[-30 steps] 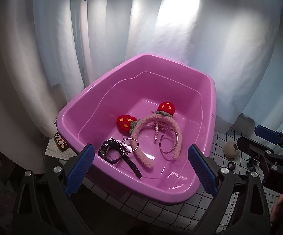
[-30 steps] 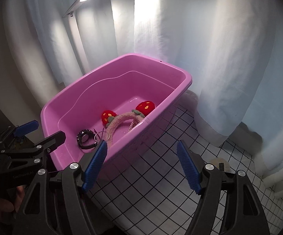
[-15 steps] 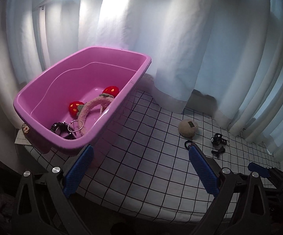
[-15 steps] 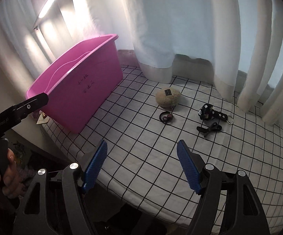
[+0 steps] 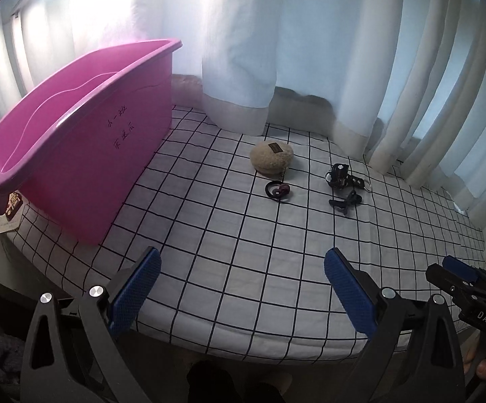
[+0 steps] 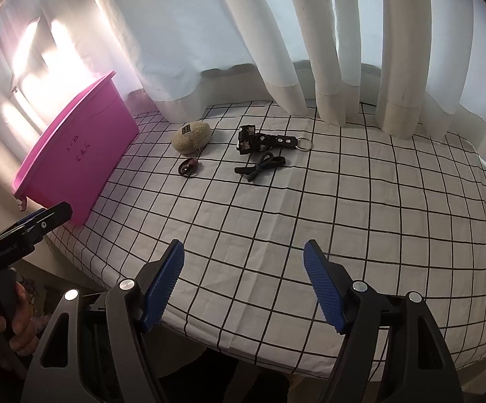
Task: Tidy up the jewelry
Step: 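Reach the left tool to the purple-knot hair tie while the right tool reaches the blue bow hair tie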
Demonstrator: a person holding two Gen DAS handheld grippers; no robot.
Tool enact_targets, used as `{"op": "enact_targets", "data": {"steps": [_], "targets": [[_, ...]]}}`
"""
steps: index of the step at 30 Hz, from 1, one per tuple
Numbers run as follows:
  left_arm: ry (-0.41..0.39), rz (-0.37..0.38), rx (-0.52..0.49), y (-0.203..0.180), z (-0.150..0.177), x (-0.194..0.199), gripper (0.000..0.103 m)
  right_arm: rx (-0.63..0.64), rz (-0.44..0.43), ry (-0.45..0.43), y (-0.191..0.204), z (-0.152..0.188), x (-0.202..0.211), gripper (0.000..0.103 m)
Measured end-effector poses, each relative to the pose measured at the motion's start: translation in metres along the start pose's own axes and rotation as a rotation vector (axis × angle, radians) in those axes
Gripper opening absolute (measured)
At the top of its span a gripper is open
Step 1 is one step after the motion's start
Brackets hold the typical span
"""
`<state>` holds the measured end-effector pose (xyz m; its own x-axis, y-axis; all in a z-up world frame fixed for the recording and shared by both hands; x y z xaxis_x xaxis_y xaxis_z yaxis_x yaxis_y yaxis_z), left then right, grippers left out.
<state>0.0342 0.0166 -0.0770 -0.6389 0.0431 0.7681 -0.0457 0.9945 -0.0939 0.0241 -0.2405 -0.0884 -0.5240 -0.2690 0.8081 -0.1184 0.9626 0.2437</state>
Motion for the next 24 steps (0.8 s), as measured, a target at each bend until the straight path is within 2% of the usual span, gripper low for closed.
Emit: {"op": "enact_targets", "data": {"steps": [6,10,15,24], "targets": [[0.003,0.016,-0.052,-0.004,-0.014,-0.03,0.096,-0.047,0.026,-0.013,-0.002,-0.006,-0.022,0.07],[0.005,0.033,-0.107,-0.008,-0.027,-0.065,0.096,-0.071,0.085,-0.032,0.0,-0.017,-0.041,0.07],[-0.005,0.098,-0.139,-0.013,-0.042,-0.103,0.096,-0.128,0.117,-0.054,-0.001,-0.029,-0.07,0.07],[0.0,0.084,-0.176,-0.02,-0.047,-0.157,0.096,-0.199,0.128,-0.088,-0.014,-0.043,-0.126,0.07]]}}
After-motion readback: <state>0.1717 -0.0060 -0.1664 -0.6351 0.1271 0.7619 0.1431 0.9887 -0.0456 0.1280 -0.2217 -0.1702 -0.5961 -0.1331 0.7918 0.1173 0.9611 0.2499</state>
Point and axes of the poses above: each gripper's, at about its wrist camera, not at the fingertips, and x roughly against the way its jaws point, y to its left, z to its underside, the point moved 3 cm from there along -x, roughly the way its jaws point, and after that the axes turned 2 degrees about -y, right-handed, at the moved point
